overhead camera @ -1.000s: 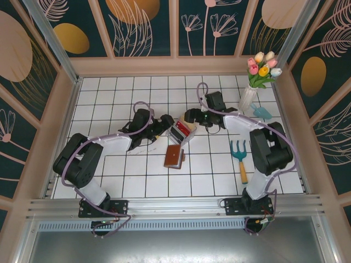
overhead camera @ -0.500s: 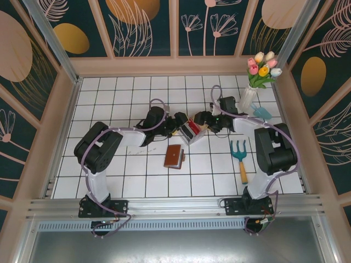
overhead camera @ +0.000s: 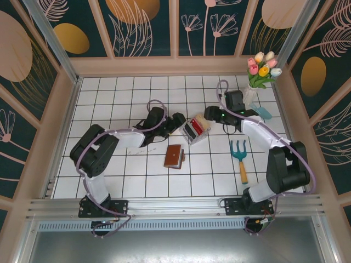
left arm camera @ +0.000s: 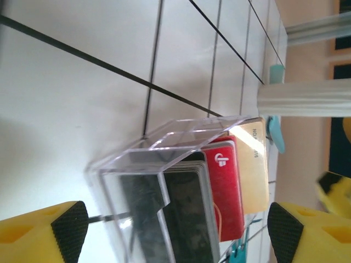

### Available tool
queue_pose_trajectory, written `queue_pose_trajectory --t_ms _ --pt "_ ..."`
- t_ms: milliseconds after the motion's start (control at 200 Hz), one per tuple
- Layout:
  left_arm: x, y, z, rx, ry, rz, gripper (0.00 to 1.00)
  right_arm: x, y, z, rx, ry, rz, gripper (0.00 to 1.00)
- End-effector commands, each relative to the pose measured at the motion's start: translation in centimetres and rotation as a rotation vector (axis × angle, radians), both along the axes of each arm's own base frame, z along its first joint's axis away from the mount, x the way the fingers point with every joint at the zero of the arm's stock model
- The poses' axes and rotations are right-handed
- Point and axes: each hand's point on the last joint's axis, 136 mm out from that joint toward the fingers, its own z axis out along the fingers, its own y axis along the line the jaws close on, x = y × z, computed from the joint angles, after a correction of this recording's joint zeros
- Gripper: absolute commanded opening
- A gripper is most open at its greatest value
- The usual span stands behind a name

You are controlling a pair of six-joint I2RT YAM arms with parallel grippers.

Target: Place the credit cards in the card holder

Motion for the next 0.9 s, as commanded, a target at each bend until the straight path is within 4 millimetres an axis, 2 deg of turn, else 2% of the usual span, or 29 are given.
queue_pose_trajectory --t_ms 0,30,50,145,360,891 --pt "0.1 3.1 0.7 0.106 -0.040 0.112 0.87 -1.7 3.4 0.9 -0.170 -0.063 0.128 0.61" --pt "0.0 3.6 0.1 0.126 -0.032 0.126 0.87 -2.1 4.2 0.5 -0.214 -0.064 0.145 0.59" --pt "0.0 3.8 1.2 0.118 -0.053 0.137 0.88 -2.1 4.4 0.2 -0.237 -0.060 0.147 0.58" --pt "-0.4 5.2 1.3 0.136 -0.059 0.186 0.88 -2.7 6.0 -1.3 -0.320 -0.047 0.180 0.53" --pt "-1.2 8.0 1.3 0.171 -0.061 0.275 0.92 -2.9 6.9 -3.9 -0.427 -0.015 0.203 0.50" --pt "-1.6 7.6 0.7 0.161 -0.046 0.246 0.94 -2.8 7.4 -7.5 -0.631 0.005 0.211 0.48"
